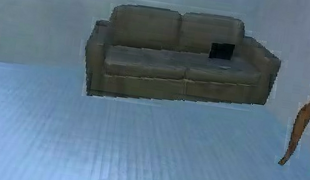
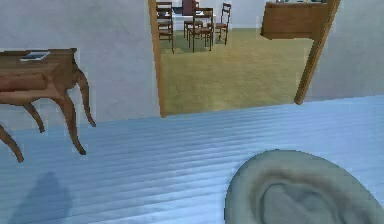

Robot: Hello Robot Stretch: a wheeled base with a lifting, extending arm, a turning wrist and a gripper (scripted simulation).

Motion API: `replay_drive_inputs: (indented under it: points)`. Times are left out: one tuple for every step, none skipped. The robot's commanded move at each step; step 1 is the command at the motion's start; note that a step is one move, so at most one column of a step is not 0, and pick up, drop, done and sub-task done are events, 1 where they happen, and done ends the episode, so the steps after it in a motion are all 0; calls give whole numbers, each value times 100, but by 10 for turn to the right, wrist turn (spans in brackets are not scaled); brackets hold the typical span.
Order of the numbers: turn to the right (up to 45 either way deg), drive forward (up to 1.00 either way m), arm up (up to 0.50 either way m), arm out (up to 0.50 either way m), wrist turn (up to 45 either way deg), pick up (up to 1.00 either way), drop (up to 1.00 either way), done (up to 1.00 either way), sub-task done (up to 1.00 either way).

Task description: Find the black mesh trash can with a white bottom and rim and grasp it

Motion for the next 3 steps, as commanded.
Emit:
replay_drive_inputs:
  points:
    - [-240,0,0,0,0,0,0,0,0]
    - [0,15,0,0,0,0,0,0,0]
    - [450,0,0,0,0,0,0,0,0]
